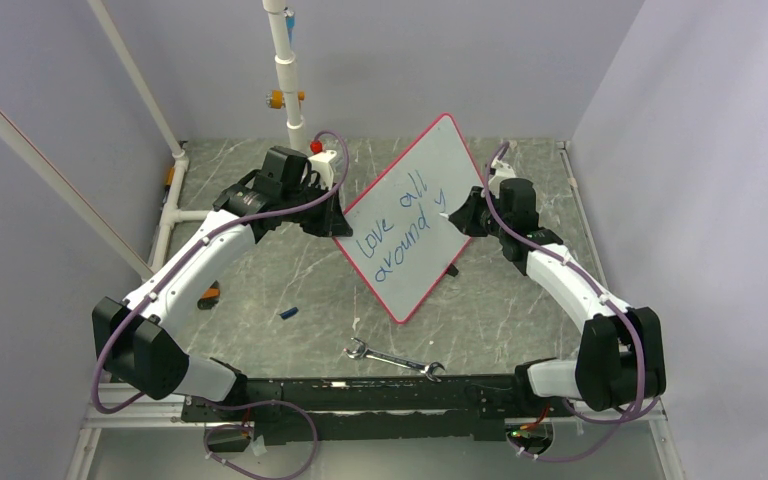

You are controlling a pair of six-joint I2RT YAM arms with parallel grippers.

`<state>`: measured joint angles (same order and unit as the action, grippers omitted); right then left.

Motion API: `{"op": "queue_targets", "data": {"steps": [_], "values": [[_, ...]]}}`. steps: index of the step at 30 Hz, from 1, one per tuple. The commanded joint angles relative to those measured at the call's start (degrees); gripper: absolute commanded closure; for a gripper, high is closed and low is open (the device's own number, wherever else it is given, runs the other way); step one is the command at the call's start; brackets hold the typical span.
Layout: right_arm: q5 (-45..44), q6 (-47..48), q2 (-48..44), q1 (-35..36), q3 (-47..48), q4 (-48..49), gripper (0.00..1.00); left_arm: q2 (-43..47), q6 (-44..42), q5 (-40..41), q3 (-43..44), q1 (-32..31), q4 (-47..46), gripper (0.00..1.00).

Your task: Write a sentence on the whiteboard

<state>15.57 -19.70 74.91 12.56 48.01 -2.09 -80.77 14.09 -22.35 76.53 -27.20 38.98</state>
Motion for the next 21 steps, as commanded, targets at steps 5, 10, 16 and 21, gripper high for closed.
{"op": "queue_targets", "data": {"steps": [5,10,16,21], "values": [[3.4,-1.1,-2.0,0.7,2.9,1.1,1.00,-1.8,-13.3,20.5,-1.6,-0.1,7.4,1.00],[4.2,-1.5,-5.2,0.7,2.7,1.8,1.00,-1.7,-13.3,20.6,-1.6,-0.1,7.4,1.00],[4.4,-2.3,-11.1,0.6,0.7,4.7,1.00,-1.5,-13.3,20.6,-1.5,-0.2,7.4,1.00],[1.0,-2.4,-15.3,0.6,-0.8,6.0,1.00,-1.4,-13.2,20.5,-1.6,-0.3,7.4,1.00]]}}
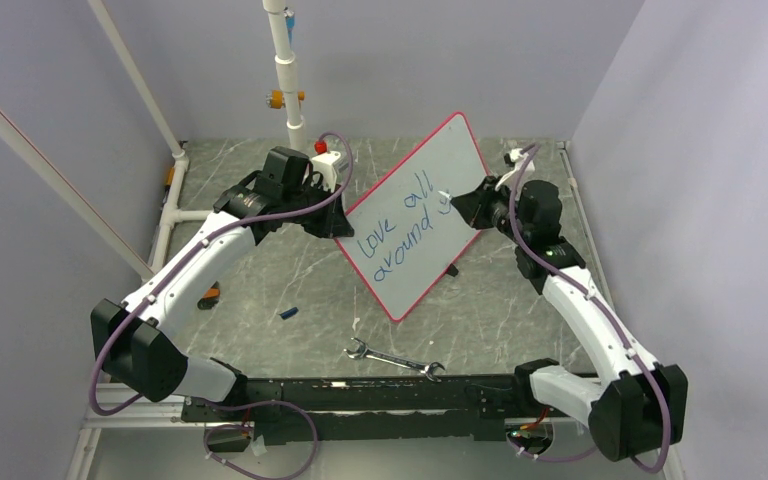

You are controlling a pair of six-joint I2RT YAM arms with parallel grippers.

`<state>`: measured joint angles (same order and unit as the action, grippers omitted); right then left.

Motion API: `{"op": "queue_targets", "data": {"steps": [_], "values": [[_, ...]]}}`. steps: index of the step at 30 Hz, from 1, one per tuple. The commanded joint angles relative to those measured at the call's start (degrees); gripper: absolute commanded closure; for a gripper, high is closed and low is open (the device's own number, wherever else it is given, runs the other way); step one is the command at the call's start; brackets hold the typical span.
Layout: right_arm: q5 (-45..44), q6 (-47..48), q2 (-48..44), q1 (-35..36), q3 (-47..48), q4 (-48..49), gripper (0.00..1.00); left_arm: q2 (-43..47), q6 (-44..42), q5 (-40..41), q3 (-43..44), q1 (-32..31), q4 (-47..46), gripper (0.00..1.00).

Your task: Write a sentence on the whiteboard

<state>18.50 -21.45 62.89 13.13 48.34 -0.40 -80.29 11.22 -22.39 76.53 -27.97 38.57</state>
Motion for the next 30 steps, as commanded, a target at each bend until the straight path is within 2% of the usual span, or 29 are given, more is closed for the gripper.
{"op": "queue_targets", "data": {"steps": [1,5,13,30], "values": [[-2.9,-0.7,-3.9,0.0,-1.4,4.5,1.00,-1.9,-10.3,20.6,-1.6,0.5,7.9,1.00],[-7.6,-1.1,-5.1,0.0,-2.2,4.2,1.00,-1.8,-10.4,20.6,-1.6,0.4,7.8,1.00],[-11.5,1.0,-4.5,-0.4,-1.7,2.8,1.00,-1.7,-10.5,21.1,-1.6,0.4,7.9,1.00],[-10.8,2.4,-0.9,-1.8,-4.0,5.1,1.00,-1.8,-10.5,20.6,-1.6,0.3,7.9,1.00]]}}
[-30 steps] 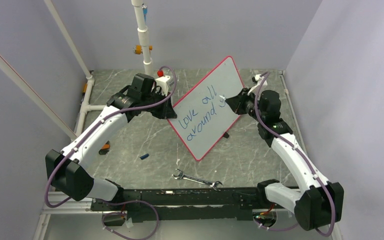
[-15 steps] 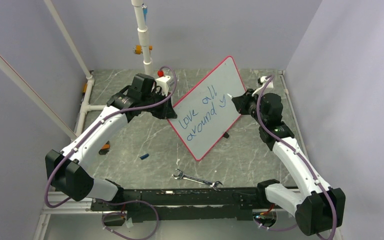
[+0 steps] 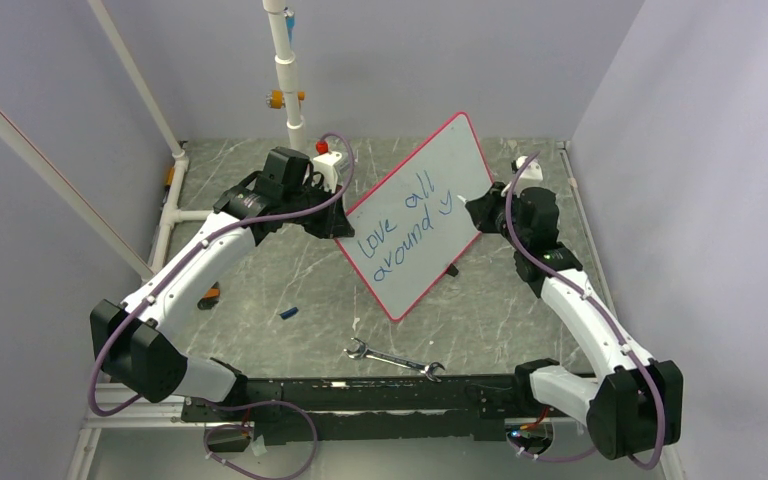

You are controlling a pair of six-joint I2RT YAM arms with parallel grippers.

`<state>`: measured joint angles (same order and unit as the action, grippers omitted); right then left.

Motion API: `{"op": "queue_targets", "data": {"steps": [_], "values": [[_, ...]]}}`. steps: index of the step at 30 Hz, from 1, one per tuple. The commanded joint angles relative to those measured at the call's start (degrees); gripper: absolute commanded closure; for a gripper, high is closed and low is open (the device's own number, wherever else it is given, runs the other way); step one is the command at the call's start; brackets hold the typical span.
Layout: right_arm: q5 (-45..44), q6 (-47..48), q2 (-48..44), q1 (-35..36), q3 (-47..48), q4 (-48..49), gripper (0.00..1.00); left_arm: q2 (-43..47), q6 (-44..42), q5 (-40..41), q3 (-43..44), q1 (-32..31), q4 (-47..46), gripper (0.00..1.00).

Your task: Write a sentence on the whiteboard

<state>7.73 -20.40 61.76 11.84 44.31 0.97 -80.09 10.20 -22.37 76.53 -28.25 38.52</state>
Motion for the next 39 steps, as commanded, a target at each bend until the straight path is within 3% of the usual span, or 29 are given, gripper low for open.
{"op": "queue_targets", "data": {"steps": [1,39], "values": [[0.1,1.4,0.3,-0.6,0.0,3.9,1.00,-1.9,-9.4,20.6,-1.7,0.5,7.9,1.00],[3.0,1.4,11.1,-2.6,6.0,7.9,1.00,-2.3,-9.5,20.7,-1.5,0.3,8.1,1.00]]}}
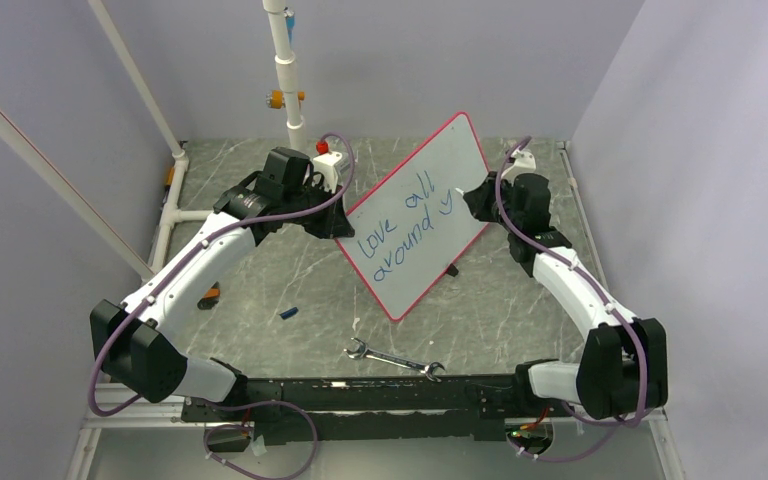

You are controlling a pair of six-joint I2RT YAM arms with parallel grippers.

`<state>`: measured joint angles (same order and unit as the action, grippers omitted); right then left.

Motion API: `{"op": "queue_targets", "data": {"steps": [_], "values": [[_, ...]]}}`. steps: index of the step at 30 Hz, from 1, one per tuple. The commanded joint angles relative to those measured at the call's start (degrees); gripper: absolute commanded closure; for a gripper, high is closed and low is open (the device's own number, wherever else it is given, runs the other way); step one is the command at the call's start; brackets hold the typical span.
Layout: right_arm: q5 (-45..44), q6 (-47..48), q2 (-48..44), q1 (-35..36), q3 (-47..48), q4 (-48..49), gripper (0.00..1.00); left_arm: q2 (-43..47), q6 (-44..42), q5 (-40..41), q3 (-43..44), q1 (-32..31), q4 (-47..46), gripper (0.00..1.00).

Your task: Write a sentence on the whiteboard

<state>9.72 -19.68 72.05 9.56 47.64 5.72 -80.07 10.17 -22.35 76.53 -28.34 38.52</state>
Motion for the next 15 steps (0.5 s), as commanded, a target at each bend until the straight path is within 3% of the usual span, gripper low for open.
{"op": "queue_targets", "data": {"steps": [1,15], "values": [[1.3,0.8,1.1,-0.2,2.9,3.1,1.00,-2.3,-9.5,20.7,-1.5,0.4,8.1,1.00],[3.0,0.7,2.0,-0.2,1.2,2.8,1.00,-2.5,-9.5,20.9,-1.5,0.3,8.1,1.00]]}}
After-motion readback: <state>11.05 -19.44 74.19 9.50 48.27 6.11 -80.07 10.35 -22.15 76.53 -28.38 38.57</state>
